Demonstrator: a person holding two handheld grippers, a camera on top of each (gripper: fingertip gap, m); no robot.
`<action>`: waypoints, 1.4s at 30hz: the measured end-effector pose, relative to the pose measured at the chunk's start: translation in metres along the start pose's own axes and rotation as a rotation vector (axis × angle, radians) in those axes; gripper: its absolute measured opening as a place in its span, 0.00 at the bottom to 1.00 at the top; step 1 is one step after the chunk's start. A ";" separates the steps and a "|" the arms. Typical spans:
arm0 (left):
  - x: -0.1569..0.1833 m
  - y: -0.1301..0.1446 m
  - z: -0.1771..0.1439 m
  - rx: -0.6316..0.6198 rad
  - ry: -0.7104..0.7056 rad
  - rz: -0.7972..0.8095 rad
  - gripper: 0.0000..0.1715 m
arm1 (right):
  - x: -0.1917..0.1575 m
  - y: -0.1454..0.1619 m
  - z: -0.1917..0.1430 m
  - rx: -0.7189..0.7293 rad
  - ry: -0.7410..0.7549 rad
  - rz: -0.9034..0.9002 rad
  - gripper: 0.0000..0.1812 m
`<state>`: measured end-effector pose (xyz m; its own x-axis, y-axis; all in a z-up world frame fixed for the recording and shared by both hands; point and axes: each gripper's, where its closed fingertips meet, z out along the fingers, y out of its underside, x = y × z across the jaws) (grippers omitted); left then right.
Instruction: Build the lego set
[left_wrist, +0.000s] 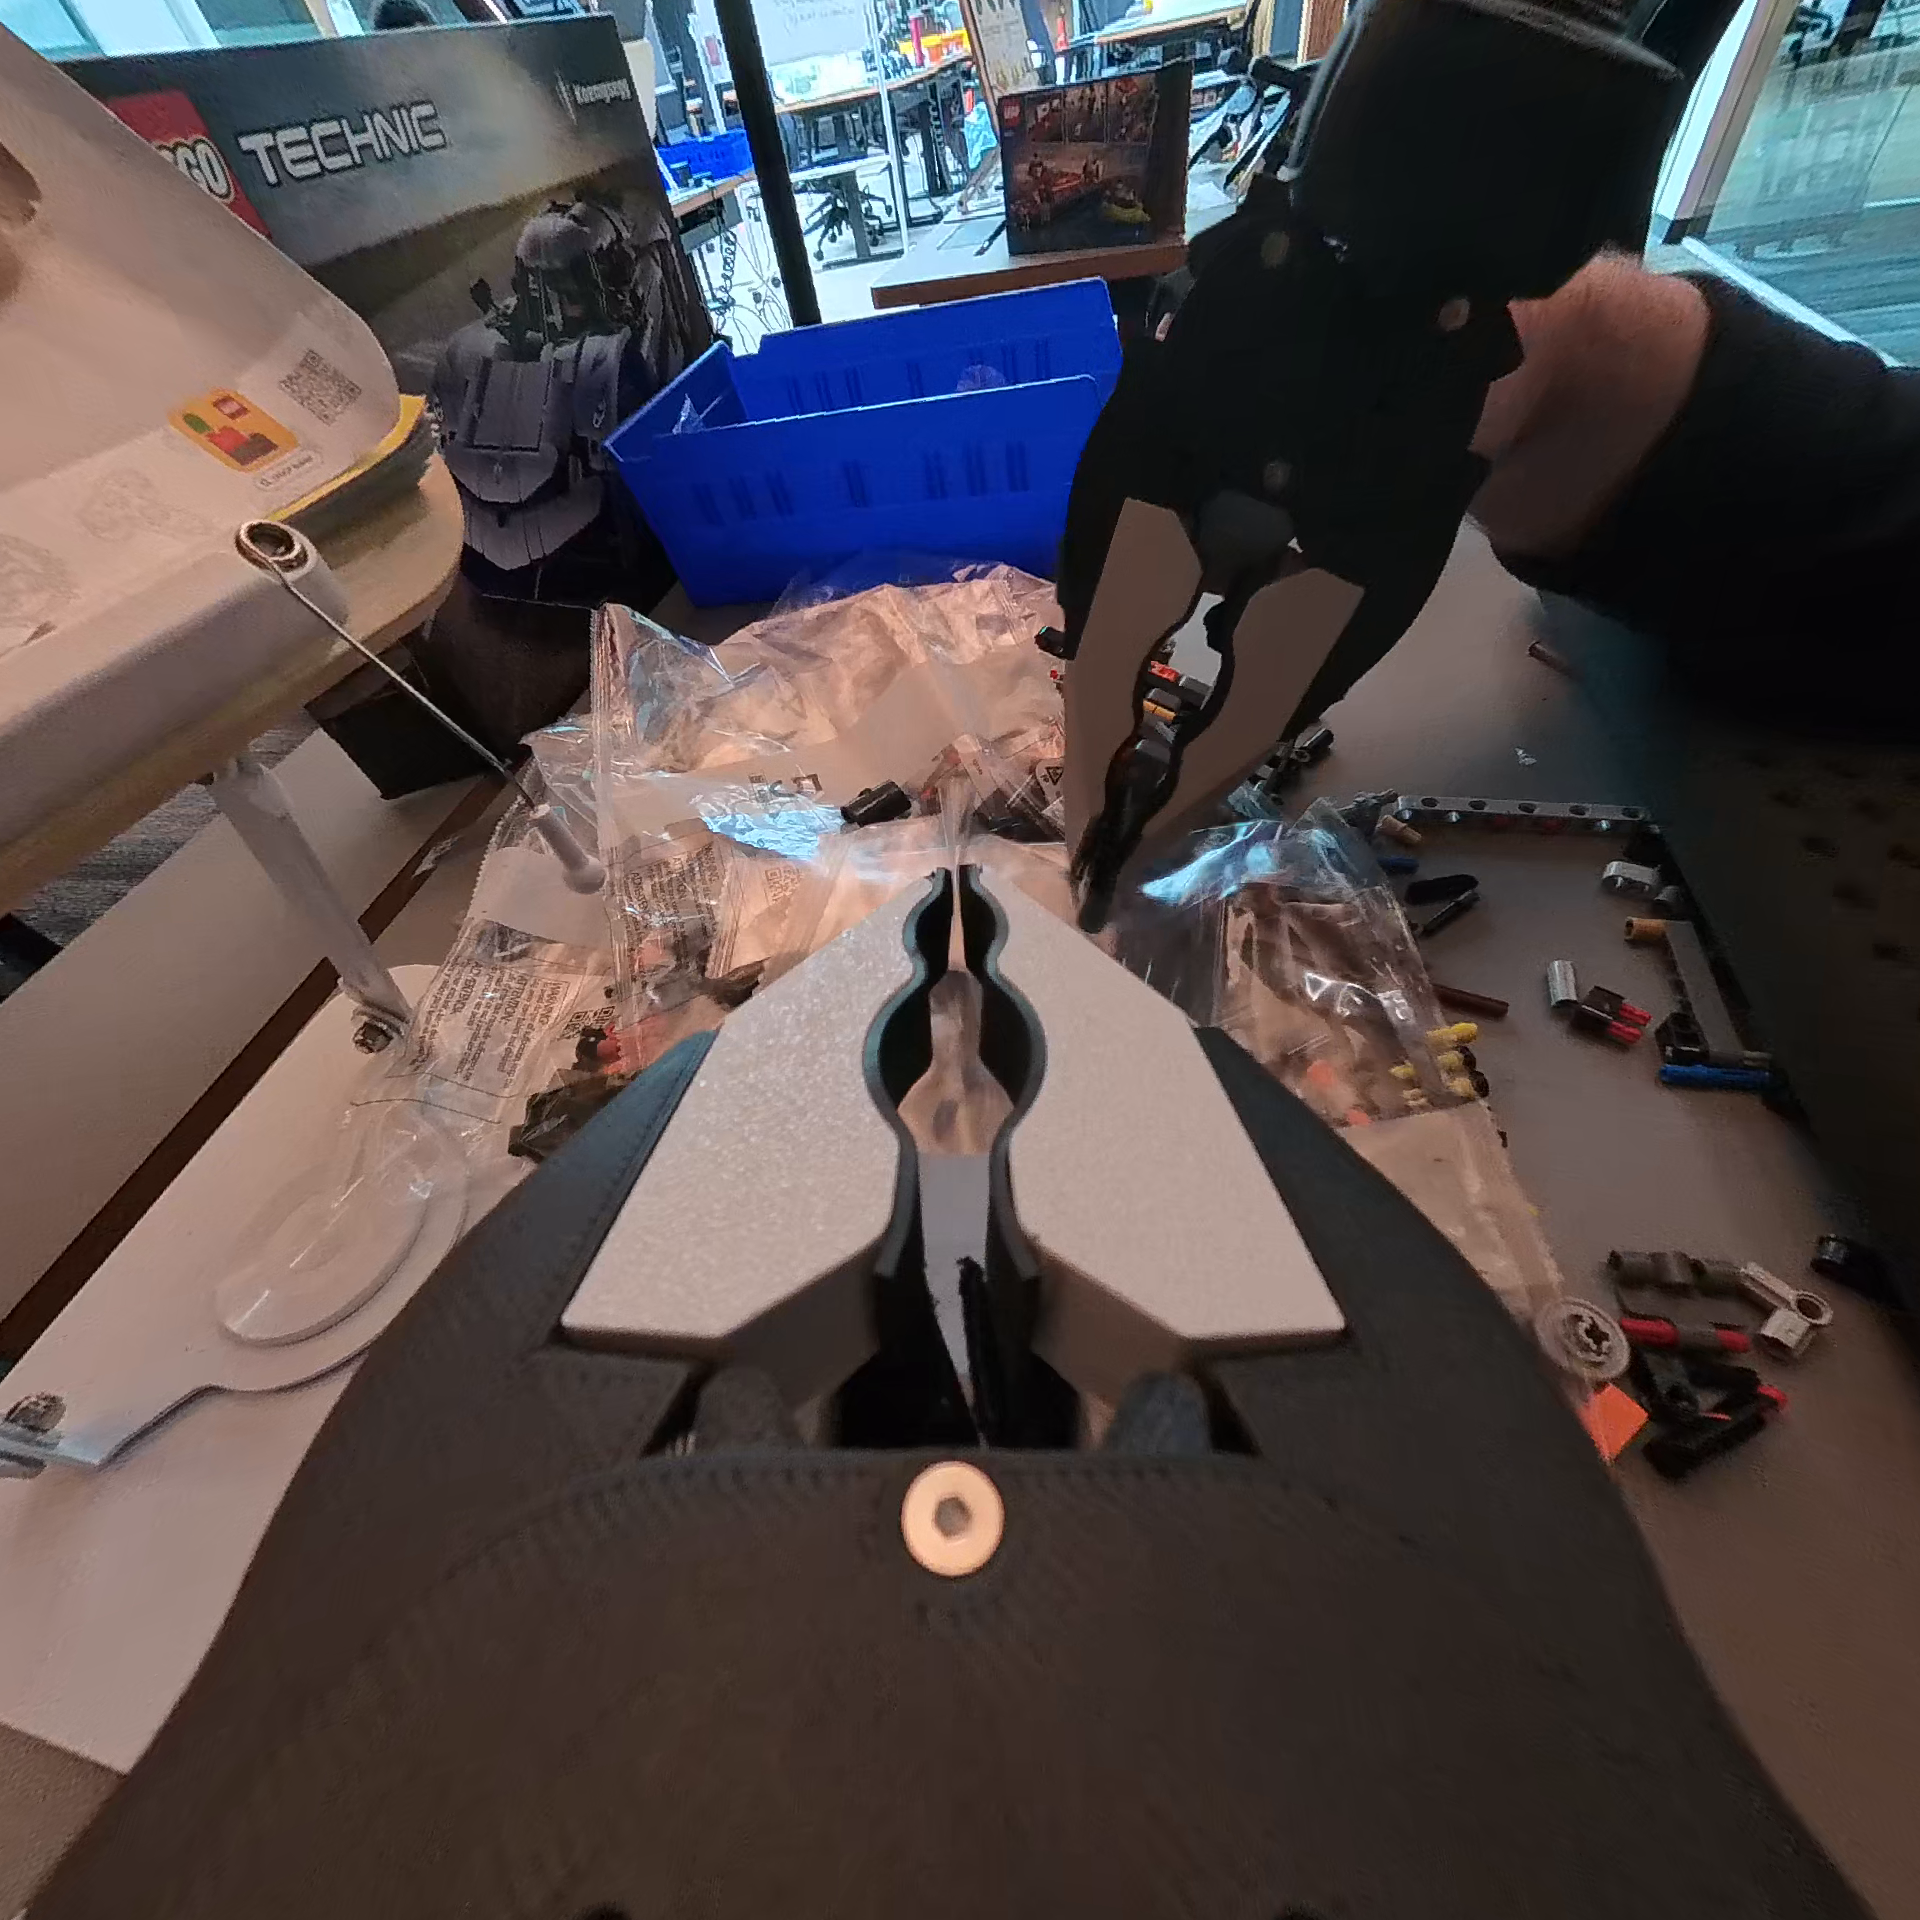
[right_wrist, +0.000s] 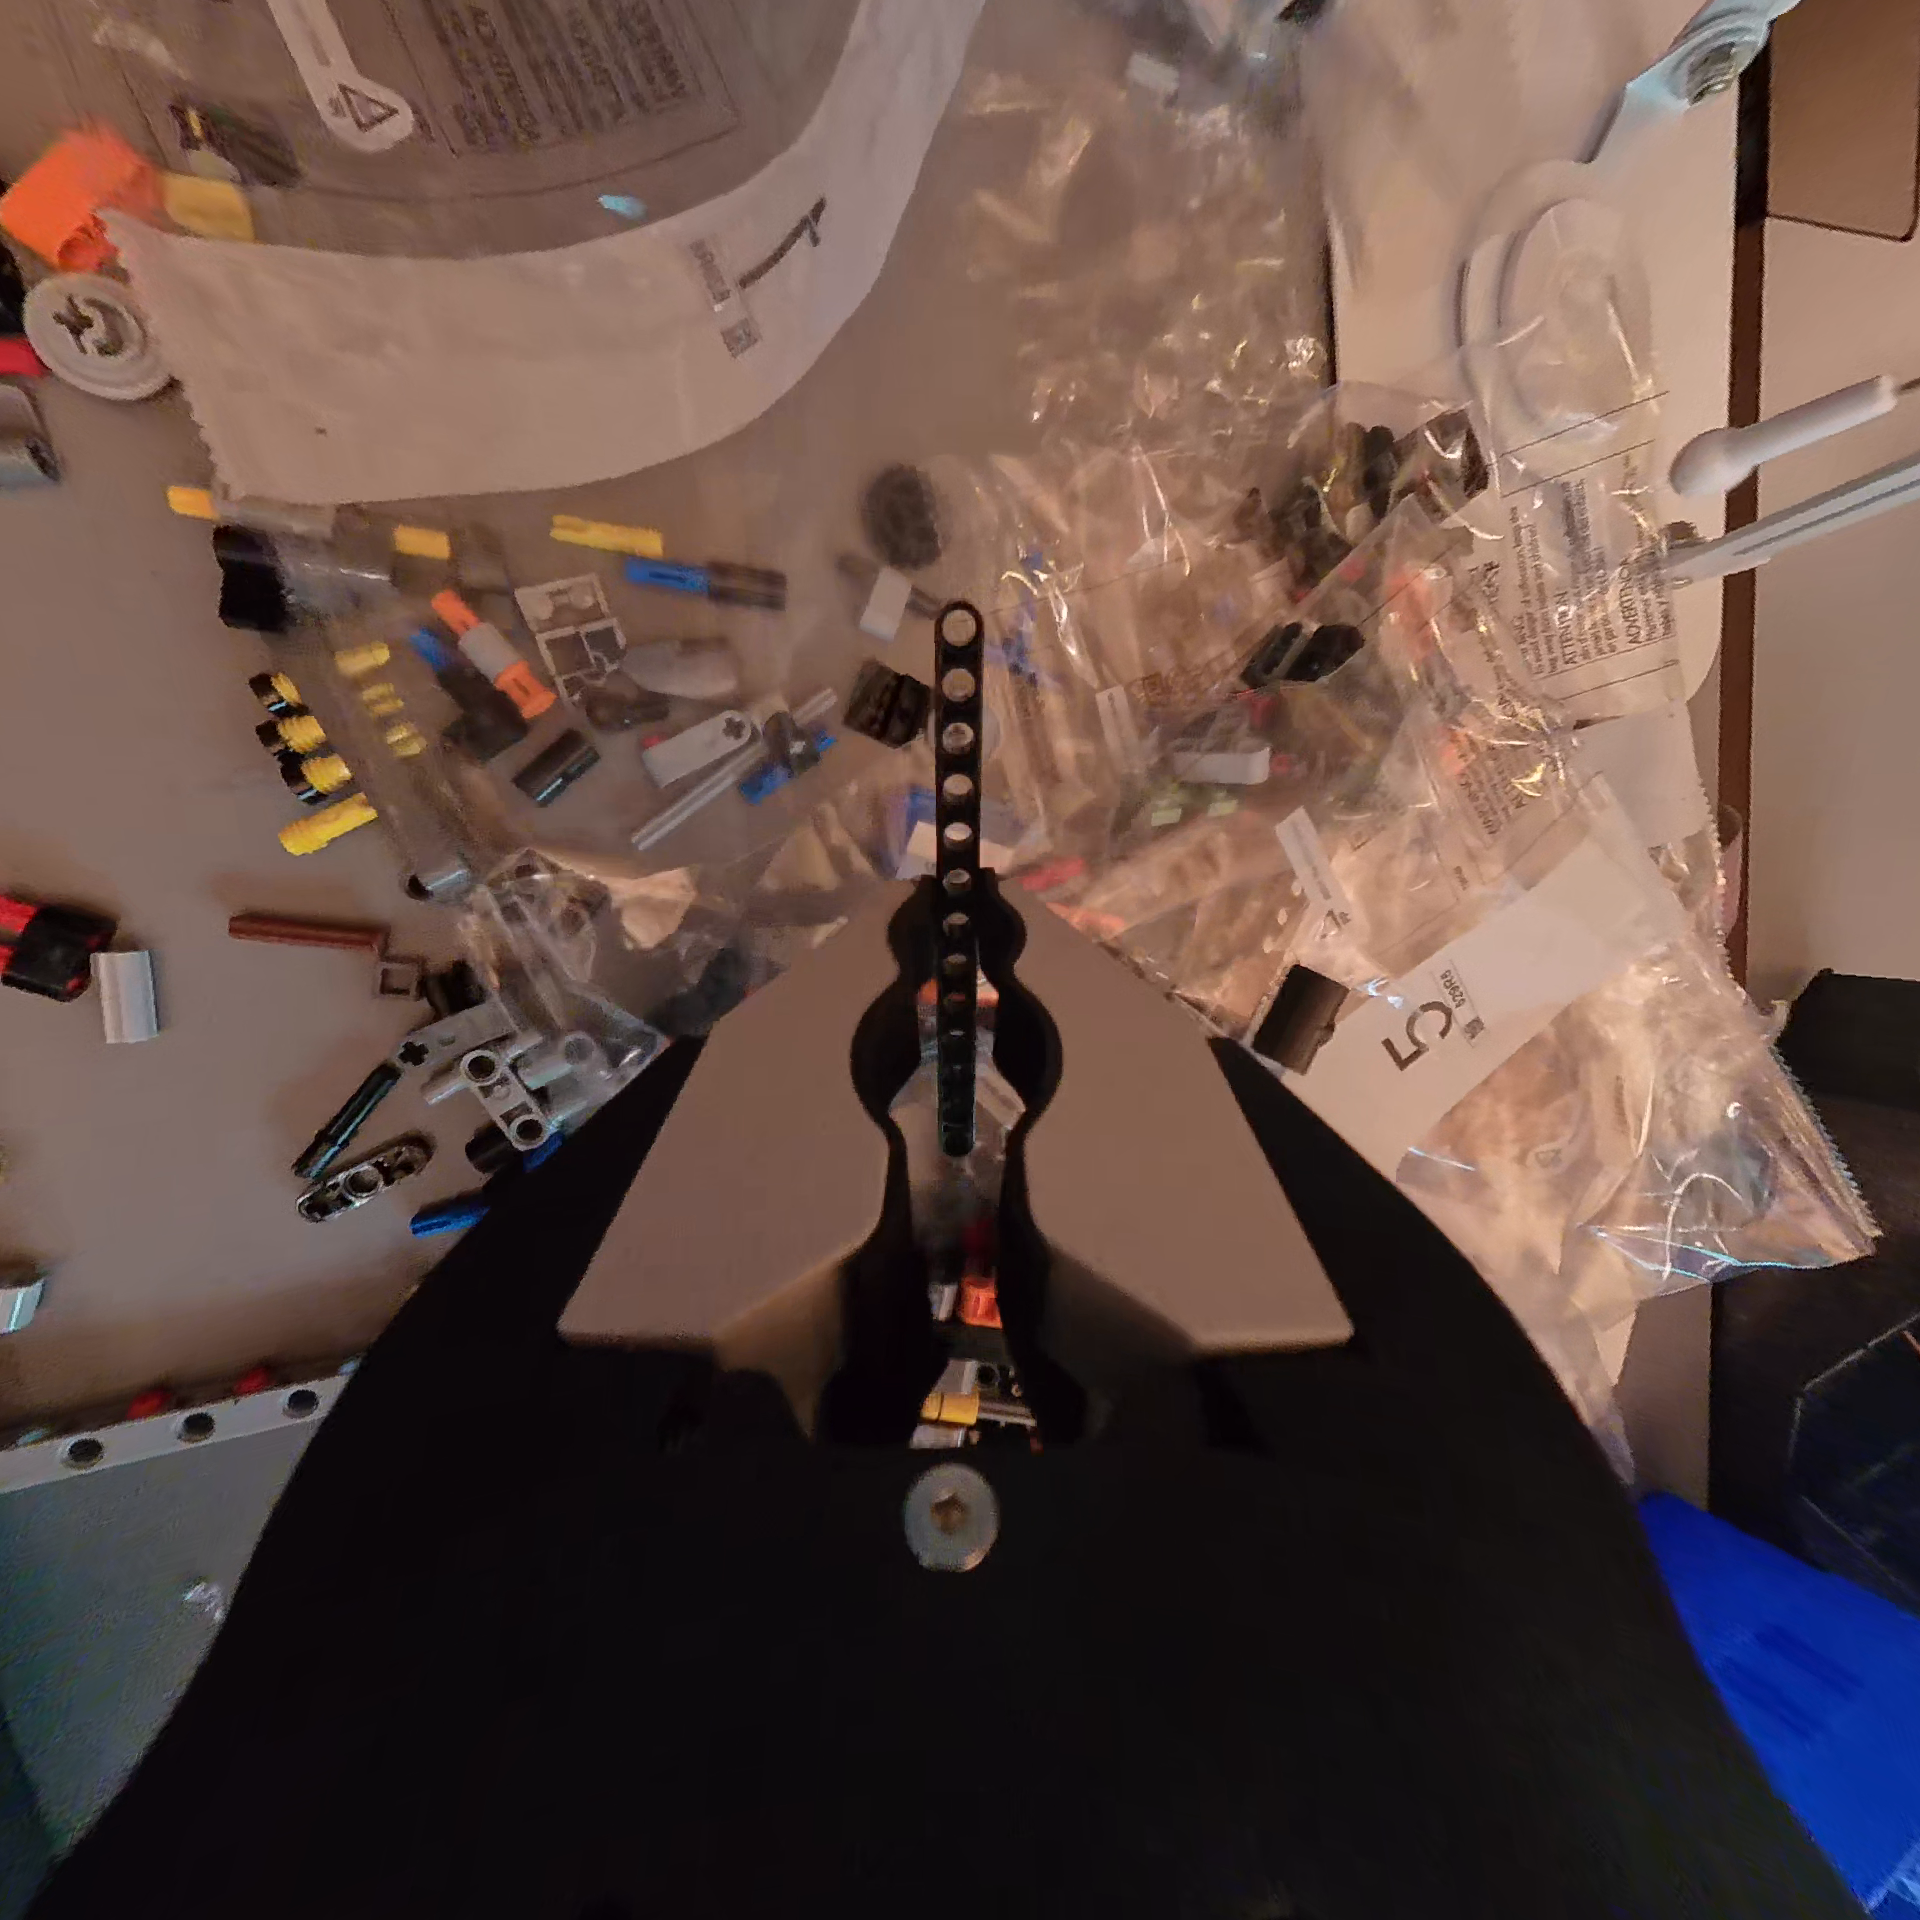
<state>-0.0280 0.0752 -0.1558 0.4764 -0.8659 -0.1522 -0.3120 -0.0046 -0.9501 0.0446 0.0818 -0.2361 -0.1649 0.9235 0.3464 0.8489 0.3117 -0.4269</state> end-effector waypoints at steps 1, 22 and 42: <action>0.000 0.000 0.000 -0.001 0.000 0.000 0.00 | -0.002 0.000 0.000 -0.002 -0.009 -0.003 0.02; -0.001 -0.001 0.000 0.002 -0.008 0.004 0.00 | -0.008 0.023 0.001 -0.150 -0.011 -0.046 0.02; 0.004 0.003 0.011 -0.017 0.010 0.008 0.00 | -0.028 -0.029 0.008 0.004 -0.058 -0.079 0.02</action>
<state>-0.0182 0.0769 -0.1622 0.4657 -0.8709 -0.1572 -0.3296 -0.0058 -0.9441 0.0207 0.0491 -0.2397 -0.2602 0.9075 0.3296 0.8303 0.3846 -0.4034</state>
